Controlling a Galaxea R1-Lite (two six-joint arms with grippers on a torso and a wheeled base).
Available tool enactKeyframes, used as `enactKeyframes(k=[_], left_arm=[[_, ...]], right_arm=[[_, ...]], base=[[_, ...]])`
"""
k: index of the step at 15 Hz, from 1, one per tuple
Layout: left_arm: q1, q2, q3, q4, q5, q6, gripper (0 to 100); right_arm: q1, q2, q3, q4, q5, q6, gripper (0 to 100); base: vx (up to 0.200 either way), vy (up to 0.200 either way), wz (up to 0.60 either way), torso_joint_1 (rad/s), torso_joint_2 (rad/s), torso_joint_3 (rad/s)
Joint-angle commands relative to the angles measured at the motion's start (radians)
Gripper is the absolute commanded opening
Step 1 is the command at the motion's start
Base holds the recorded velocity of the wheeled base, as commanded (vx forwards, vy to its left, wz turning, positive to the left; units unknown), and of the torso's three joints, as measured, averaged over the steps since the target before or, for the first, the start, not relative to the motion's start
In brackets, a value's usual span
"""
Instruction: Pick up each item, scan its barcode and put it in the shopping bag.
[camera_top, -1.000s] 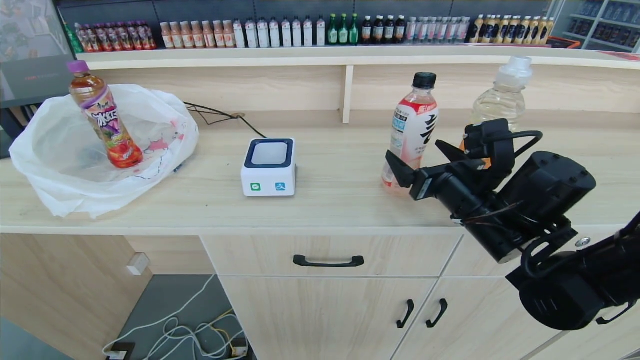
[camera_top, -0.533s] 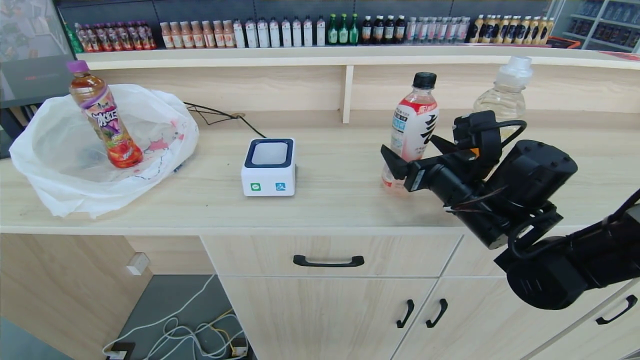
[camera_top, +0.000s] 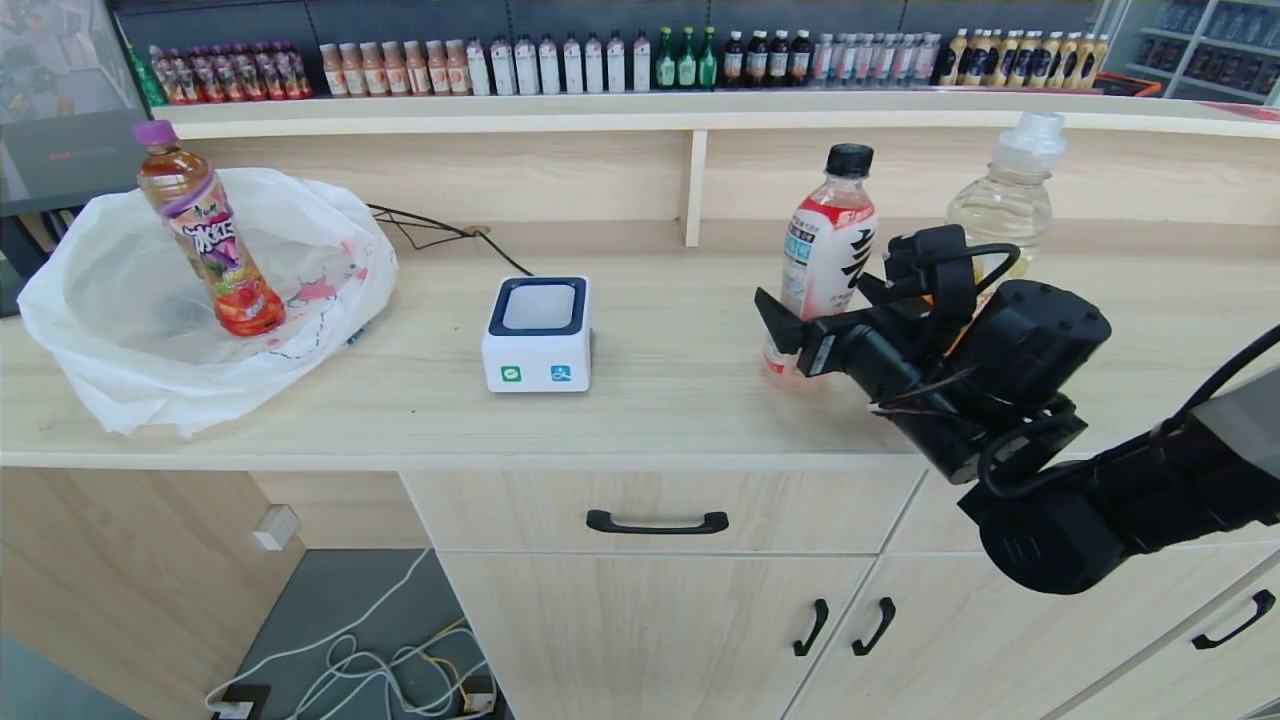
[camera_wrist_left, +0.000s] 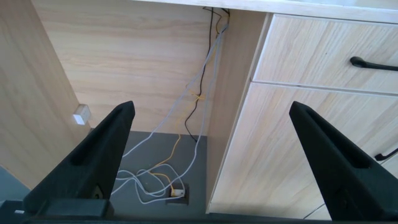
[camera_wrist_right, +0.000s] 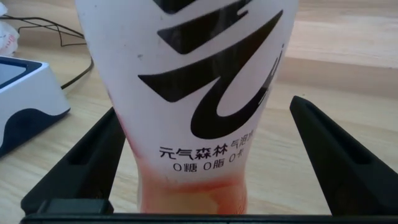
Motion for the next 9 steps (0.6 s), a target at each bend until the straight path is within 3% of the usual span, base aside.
enactKeyframes(k=[1,9], left_arm=[[0.0,0.0,0.0,0.0,0.0,-0.001,100],[0.0,0.0,0.0,0.0,0.0,-0.001,100]], right_arm=[[0.002,0.009,-0.027,0.002,0.0,-0.001,100],[0.002,0.009,-0.05,0.002,0.0,-0.006,100]], base=[[0.0,0.0,0.0,0.0,0.0,0.0],[0.0,0.0,0.0,0.0,0.0,0.0]])
